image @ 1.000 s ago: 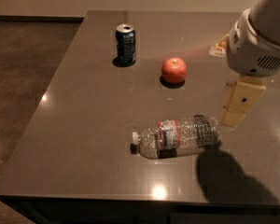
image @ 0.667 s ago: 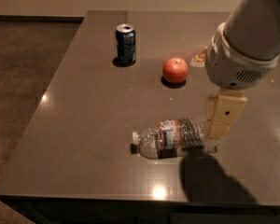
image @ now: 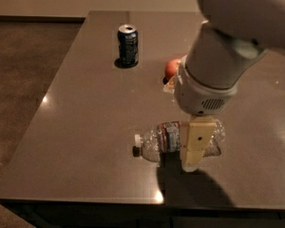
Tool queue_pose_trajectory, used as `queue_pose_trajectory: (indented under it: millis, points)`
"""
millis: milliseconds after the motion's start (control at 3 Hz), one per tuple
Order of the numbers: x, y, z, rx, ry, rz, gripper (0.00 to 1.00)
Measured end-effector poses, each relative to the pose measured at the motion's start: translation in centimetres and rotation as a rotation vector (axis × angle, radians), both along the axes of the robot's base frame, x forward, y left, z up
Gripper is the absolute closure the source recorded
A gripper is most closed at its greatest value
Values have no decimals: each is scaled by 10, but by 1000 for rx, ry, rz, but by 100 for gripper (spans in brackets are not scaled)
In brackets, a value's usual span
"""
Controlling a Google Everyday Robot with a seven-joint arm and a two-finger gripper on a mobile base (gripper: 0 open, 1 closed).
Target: Place water bottle upright
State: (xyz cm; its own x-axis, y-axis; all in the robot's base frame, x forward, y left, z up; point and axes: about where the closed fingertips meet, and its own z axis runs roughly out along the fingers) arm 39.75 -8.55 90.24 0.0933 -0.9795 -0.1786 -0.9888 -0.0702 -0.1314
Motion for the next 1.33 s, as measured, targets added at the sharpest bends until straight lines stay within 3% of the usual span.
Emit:
queue_pose_trajectory:
  millis: [333,1000,1333]
  points:
    - [1,10,-21,-28,22,20,0]
    - [6,7,-52,-105,56,1,0]
    - [5,4,-60,-132,74,-17,15]
